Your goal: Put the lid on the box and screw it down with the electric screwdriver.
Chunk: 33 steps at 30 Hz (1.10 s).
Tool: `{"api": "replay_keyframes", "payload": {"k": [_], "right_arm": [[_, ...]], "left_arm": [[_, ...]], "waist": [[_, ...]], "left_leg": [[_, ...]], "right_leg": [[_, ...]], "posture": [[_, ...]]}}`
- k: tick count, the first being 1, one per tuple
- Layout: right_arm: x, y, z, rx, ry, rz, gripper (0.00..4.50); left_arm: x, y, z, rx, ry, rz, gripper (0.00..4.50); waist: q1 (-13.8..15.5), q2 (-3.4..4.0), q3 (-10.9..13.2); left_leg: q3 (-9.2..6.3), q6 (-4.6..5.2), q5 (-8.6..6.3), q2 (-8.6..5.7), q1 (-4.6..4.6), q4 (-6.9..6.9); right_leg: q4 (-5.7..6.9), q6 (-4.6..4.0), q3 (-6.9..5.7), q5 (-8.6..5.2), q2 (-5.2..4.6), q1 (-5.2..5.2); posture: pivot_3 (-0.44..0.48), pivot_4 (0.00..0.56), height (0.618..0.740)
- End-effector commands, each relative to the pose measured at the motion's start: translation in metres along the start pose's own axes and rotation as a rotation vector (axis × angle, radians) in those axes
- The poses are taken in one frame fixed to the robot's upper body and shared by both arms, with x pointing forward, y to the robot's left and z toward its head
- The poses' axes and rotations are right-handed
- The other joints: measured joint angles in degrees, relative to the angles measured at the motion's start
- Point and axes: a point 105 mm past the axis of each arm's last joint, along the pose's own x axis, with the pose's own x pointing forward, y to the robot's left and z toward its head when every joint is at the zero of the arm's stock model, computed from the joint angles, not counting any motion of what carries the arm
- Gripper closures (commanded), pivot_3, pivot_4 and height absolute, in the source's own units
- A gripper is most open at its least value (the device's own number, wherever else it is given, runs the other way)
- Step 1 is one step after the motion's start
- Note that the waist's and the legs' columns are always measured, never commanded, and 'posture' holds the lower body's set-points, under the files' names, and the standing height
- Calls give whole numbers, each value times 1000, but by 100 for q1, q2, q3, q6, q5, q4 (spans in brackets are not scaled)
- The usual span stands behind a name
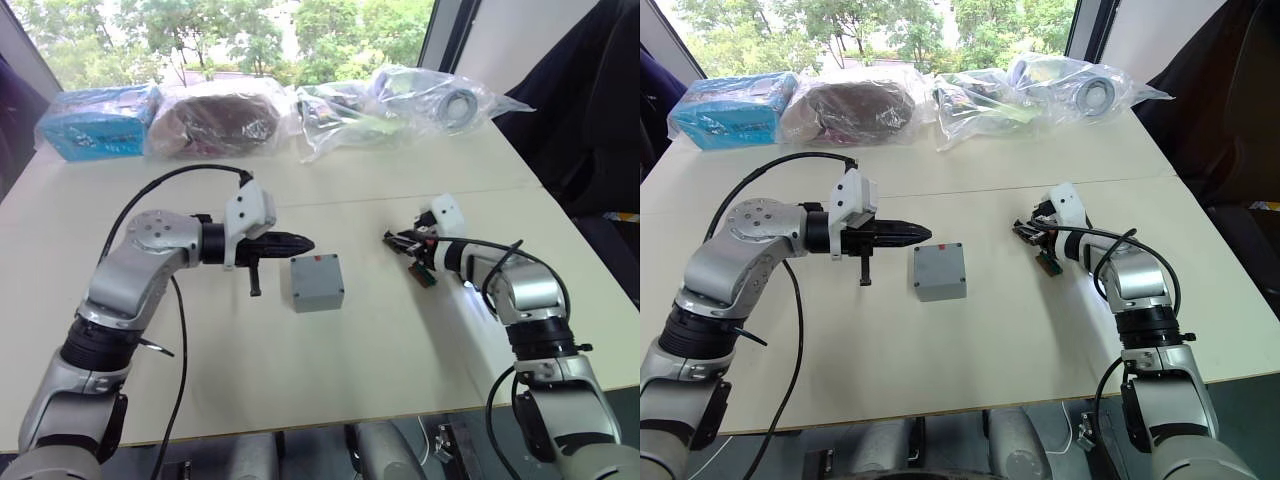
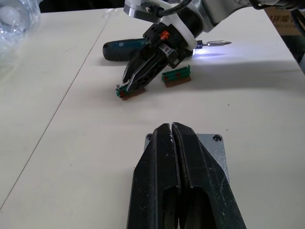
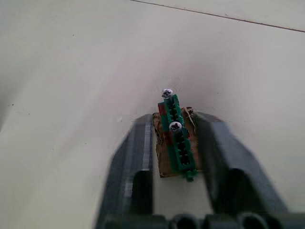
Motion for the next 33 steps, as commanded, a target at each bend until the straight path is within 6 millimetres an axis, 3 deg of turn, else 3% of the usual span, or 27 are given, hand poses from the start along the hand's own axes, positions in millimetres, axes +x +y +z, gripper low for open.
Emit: {"api": "replay_keyframes", "payload": {"k": [1,13,19,25,28,33], "right_arm": [[-2,-1,22,-36,-63,-3,4407],[-23,7,49,-73,-119,19,4407],[-36,67,82,-121,-182,200,4407],[-28,123,74,-128,-168,345,4407],[-20,135,64,-137,-145,361,4407],[-16,135,60,-137,-132,359,4407]], "left_arm": [[-3,3,11,39,-24,15,4500],[-5,1,-3,22,10,20,4500],[-12,0,-14,11,45,39,4500],[-14,-2,-18,1,53,45,4500],[-13,-2,-18,0,54,48,4500],[-13,-3,-18,-2,53,48,4500]], "waist": [[-3,0,0],[2,0,0],[-3,1,0],[1,0,0],[4,0,0],[7,0,0]], "left_leg": [[0,0,0,0,0,0],[-1,0,0,0,0,0],[-3,0,0,1,4,-1],[-5,0,0,1,3,2],[-6,0,0,1,3,2],[-3,0,0,0,-1,4]], "right_leg": [[0,0,0,0,0,0],[2,1,0,0,0,0],[8,0,0,0,1,-1],[9,0,-2,0,0,1],[9,0,-3,0,1,1],[5,0,-2,0,-3,1]], "posture": [[0,150,740],[0,150,740],[0,150,740],[0,150,740],[0,150,740],[0,150,740]]}}
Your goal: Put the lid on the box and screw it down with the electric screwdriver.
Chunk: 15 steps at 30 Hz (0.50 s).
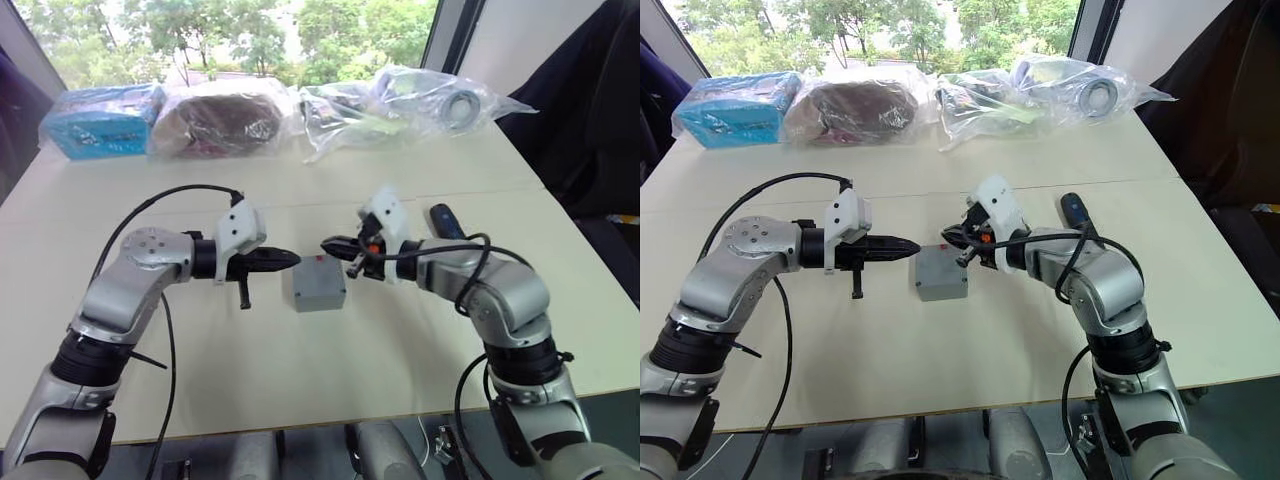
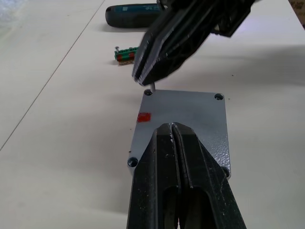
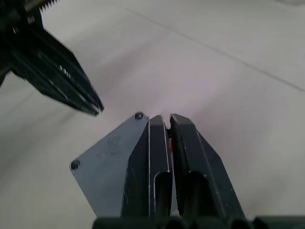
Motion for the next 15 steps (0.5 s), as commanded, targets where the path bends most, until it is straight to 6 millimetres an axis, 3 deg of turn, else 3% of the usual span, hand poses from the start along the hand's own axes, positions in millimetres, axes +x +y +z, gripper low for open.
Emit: {"api": "replay_keyframes", "payload": {"k": [1,15], "right_arm": [[-2,-1,8,-31,-38,-13,4407],[-2,-16,-7,-41,-4,-59,4407]], "left_arm": [[-4,1,10,46,-18,16,4500],[-2,-5,12,50,-27,8,4500]], "waist": [[-4,0,0],[-10,0,0]], "left_leg": [[0,0,0,0,0,0],[-2,0,0,1,1,-1]], "right_leg": [[0,0,0,0,0,0],[1,0,-1,0,3,-1]], "posture": [[0,150,740],[0,150,740]]}}
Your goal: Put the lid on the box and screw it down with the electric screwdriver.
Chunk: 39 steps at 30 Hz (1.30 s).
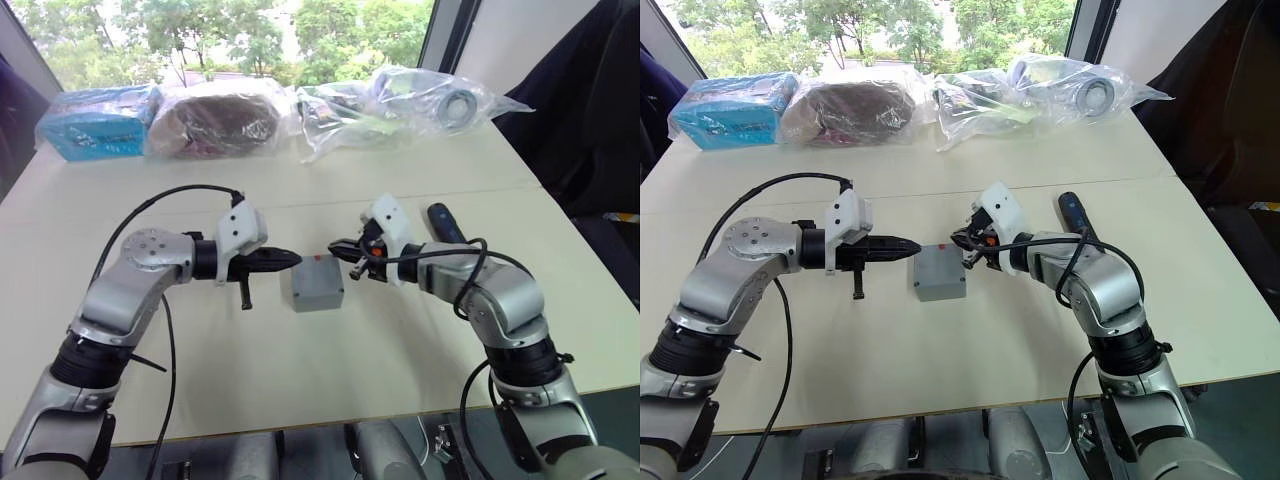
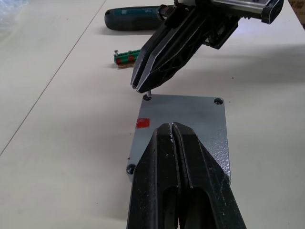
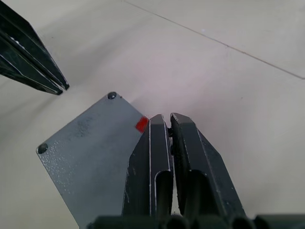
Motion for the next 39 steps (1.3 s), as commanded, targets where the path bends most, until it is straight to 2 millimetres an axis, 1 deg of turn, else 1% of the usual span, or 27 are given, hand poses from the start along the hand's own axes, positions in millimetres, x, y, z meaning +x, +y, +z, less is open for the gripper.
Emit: {"api": "replay_keyframes", "payload": {"k": [1,8,19,22,27,28,30,31,32,33,36,39], "right_arm": [[-1,-1,4,-27,-23,-5,4407],[1,-6,-2,-31,-8,-16,4407],[6,-3,-15,-39,32,2,4407],[5,-1,-14,-36,31,20,3744],[-3,-5,-8,-59,23,6,1732],[-7,-6,-5,-68,18,0,1235],[-15,-11,4,-93,7,-17,641],[-19,-12,9,-105,1,-24,218],[-21,-13,11,-112,-1,-28,98],[-24,-15,15,-121,-3,-33,98],[-56,-39,37,-154,13,-131,98],[-81,-60,38,-152,106,-223,98]], "left_arm": [[-2,-2,11,41,-23,6,4500],[-3,-4,10,40,-21,3,4500],[-2,-4,9,36,-16,1,4500],[-2,-4,8,33,-12,0,4500],[-2,-5,8,32,-12,-4,4500],[-2,-5,8,31,-14,-6,4500],[-1,-5,9,32,-20,-10,4500],[-1,-5,9,33,-23,-12,4500],[0,-5,9,33,-24,-12,4500],[0,-5,10,35,-25,-13,4500],[1,-4,18,49,-58,-27,4500],[3,-5,23,65,-76,-41,4500]], "waist": [[3,0,0],[2,0,0],[2,0,0],[2,0,0],[4,0,0],[4,0,0],[5,0,0],[5,0,0],[6,0,0],[6,0,0],[9,4,3],[39,-1,-1]], "left_leg": [[0,0,0,0,0,0],[0,0,0,0,0,0],[0,0,0,0,1,0],[0,0,0,0,1,0],[0,0,0,0,1,0],[0,0,0,0,1,0],[0,0,0,0,1,0],[0,0,0,0,1,0],[-1,0,0,0,0,0],[0,0,0,0,0,0],[1,0,0,-1,-1,1],[1,0,0,-4,-4,3]], "right_leg": [[0,0,0,0,0,0],[0,0,0,0,0,0],[0,0,0,0,0,0],[0,0,0,0,0,0],[0,0,0,0,0,1],[0,0,0,0,0,1],[0,0,0,0,0,1],[0,0,0,0,0,1],[0,0,0,0,0,1],[0,0,0,0,0,1],[0,0,1,0,-1,0],[-1,0,1,0,-4,-1]], "posture": [[0,150,740],[0,150,740],[0,150,740],[0,150,740],[0,150,740],[0,150,740],[0,150,740],[0,150,740],[0,150,740],[0,150,740],[0,150,740],[0,150,740]]}}
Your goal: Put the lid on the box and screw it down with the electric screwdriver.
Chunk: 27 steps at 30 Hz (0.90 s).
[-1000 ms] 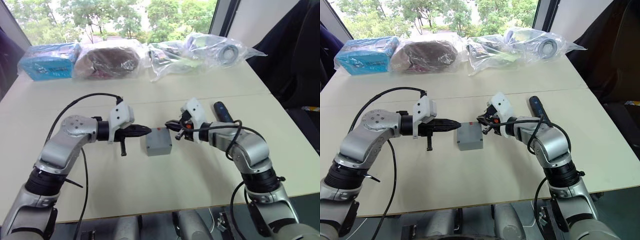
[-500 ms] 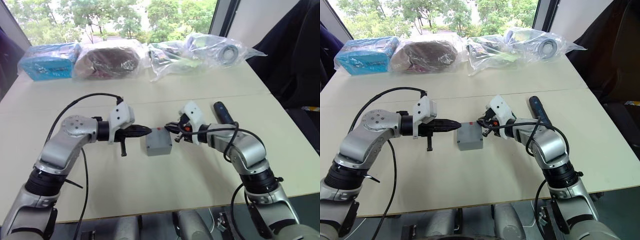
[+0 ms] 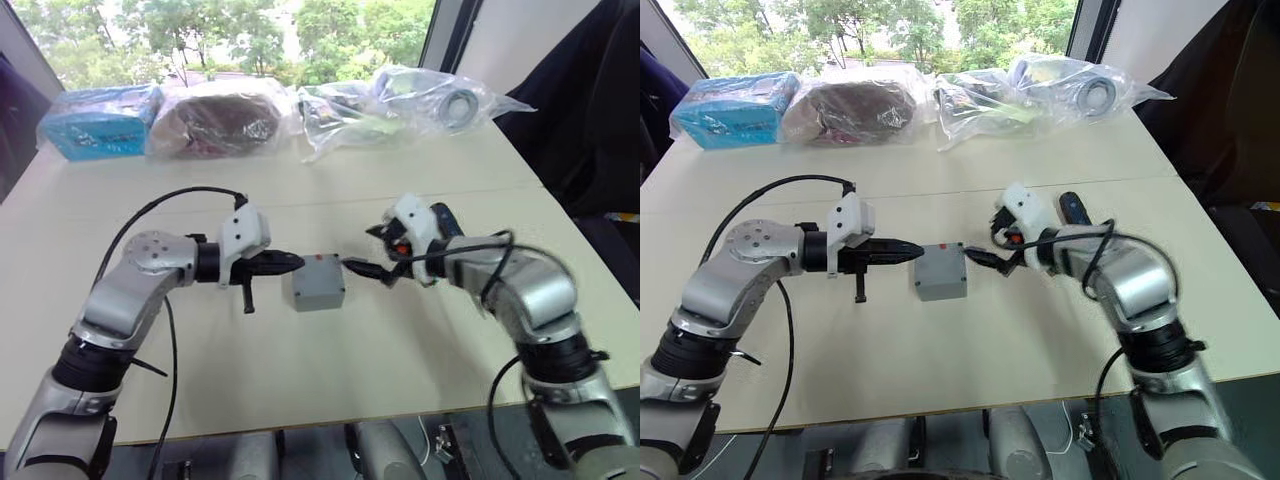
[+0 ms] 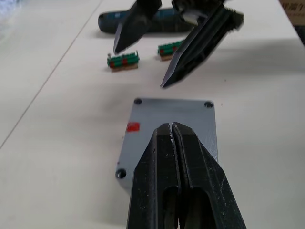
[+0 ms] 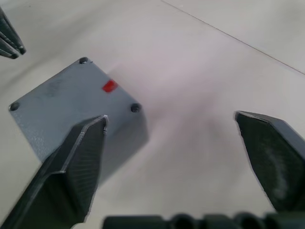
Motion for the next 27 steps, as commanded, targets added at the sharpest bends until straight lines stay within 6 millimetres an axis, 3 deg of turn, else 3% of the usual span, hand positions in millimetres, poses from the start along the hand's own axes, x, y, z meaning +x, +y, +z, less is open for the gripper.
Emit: {"api": "replay_keyframes", "payload": {"k": [1,8,12,23,27], "right_arm": [[-32,-24,11,-16,49,-95,98],[-58,-54,-7,74,230,-200,98],[-67,-71,-34,130,386,-258,98],[-55,-86,-54,343,559,-273,98],[-48,-94,-70,374,654,-297,98]], "left_arm": [[-1,0,17,52,-52,-17,4500],[2,-1,26,55,-98,-42,4500],[6,-1,36,64,-151,-62,4500],[14,-3,50,93,-212,-95,4500],[16,-3,51,103,-219,-92,4500]], "waist": [[14,-6,-3],[-14,-4,-3],[-15,-5,-2],[-19,-3,-1],[-24,-3,-1]], "left_leg": [[-2,0,0,2,3,-1],[3,0,0,2,4,-4],[5,0,0,2,6,-3],[11,0,0,2,4,-3],[12,0,0,1,0,-3]], "right_leg": [[-6,-1,-2,0,2,5],[-9,0,1,-1,2,4],[-9,0,3,-1,2,4],[-9,0,9,-1,2,0],[-12,1,10,0,1,-2]], "posture": [[0,150,740],[0,150,740],[0,150,740],[0,150,740],[0,150,740]]}}
